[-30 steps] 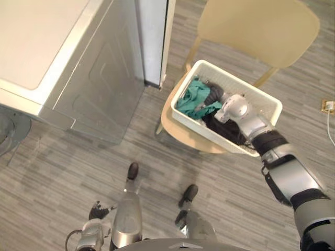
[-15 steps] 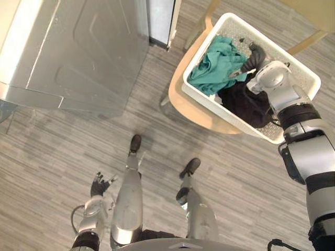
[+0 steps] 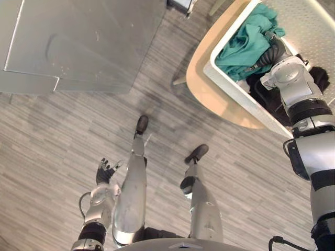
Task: Pick up the laundry basket with both hands and put the clothes into the washing machine.
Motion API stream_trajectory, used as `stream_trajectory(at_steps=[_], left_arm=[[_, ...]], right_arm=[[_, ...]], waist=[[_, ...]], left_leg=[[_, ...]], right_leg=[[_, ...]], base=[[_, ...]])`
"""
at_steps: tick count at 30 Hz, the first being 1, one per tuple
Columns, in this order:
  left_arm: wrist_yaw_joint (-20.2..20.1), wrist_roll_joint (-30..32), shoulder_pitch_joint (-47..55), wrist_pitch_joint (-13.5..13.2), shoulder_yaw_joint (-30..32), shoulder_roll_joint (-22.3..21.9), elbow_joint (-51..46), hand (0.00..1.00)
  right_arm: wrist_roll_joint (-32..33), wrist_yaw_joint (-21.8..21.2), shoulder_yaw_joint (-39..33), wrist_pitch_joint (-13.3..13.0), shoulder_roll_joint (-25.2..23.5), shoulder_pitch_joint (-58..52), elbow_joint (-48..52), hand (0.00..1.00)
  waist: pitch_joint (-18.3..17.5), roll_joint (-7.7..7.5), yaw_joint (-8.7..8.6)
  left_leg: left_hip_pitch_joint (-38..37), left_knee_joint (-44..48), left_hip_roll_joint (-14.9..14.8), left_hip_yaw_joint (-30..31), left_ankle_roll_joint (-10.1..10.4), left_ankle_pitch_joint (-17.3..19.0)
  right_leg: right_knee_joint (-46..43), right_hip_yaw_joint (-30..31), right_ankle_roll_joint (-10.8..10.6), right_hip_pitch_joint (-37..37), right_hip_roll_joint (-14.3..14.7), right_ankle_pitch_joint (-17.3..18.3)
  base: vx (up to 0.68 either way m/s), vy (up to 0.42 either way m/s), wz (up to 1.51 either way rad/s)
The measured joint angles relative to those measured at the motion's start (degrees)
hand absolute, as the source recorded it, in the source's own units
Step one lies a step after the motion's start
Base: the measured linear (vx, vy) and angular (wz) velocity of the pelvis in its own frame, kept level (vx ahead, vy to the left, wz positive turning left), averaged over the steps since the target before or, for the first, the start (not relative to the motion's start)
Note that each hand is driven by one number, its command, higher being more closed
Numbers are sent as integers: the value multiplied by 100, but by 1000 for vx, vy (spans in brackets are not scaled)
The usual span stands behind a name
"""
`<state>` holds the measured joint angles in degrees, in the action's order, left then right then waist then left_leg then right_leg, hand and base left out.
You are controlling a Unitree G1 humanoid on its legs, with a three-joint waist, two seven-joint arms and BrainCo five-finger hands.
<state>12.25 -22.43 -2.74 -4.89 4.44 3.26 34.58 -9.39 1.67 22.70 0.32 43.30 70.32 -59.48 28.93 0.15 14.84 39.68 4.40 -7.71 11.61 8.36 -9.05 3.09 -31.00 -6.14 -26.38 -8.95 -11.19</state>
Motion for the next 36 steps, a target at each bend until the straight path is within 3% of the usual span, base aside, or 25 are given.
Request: stream_trajectory(at_steps=[5, 6, 11, 18, 23, 26, 30, 36], left_arm=[[16, -1, 0, 19, 292, -168, -16, 0], [16, 0, 0, 34, 373, -230, -20, 0], [17, 2, 0, 92, 444, -359, -243, 0], [16, 3, 0, 127, 425, -442, -481, 0], [5, -1043, 4, 122, 357, -407, -374, 0], [-2, -949, 12, 132, 90, -311, -391, 0], [-40, -777, 125, 150, -68, -146, -491, 0], [-256, -773, 766, 187, -253, 13, -946, 0]], right_arm=[[-3, 264, -268, 26, 5, -122, 336, 0], [-7, 303, -285, 45, -10, -222, 486, 100], [-60, 414, -423, 70, -89, -544, 779, 100], [-451, 413, -848, 157, -617, -846, 670, 100], [-488, 263, -1005, 393, -921, -921, 173, 100], [-576, 270, -1383, 502, -892, -869, -29, 100], [-314, 496, -1873, 505, -864, -515, 36, 100], [207, 756, -2207, 463, -793, -749, 946, 100]], waist=[[21, -3, 42], [21, -4, 45], [15, -15, 23], [-48, -125, -51], [-84, -175, -73], [-94, -179, -109], [-119, -177, -287], [-1061, -169, -382]], left_leg=[[247, 55, -5, 150, 14, -3], [257, 55, -9, 171, 18, -6], [248, 56, -63, 247, 38, -18], [17, 62, -117, 245, 66, -35], [-522, -33, -139, 71, 62, -53], [-885, -221, -127, -13, 39, -143], [-1503, -474, -100, -155, 14, -250], [-2090, -683, -28, -374, -116, -199]], right_leg=[[-276, -181, -6, -201, -30, 175], [-307, -237, -5, -205, -36, 211], [-587, -309, 7, -241, -61, 391], [-672, -351, 20, -22, -69, 461], [-753, -184, 26, 329, -88, 470], [-834, -107, 29, 527, -143, 494], [-922, -10, 14, 924, -221, 526], [-861, 87, -89, 1366, -319, 593]], base=[[9, 56, 15], [28, 60, 7], [34, 51, 6], [23, 63, 3], [1, 55, -8], [-11, 43, -3], [-17, 18, -2], [-14, -2, -3]])
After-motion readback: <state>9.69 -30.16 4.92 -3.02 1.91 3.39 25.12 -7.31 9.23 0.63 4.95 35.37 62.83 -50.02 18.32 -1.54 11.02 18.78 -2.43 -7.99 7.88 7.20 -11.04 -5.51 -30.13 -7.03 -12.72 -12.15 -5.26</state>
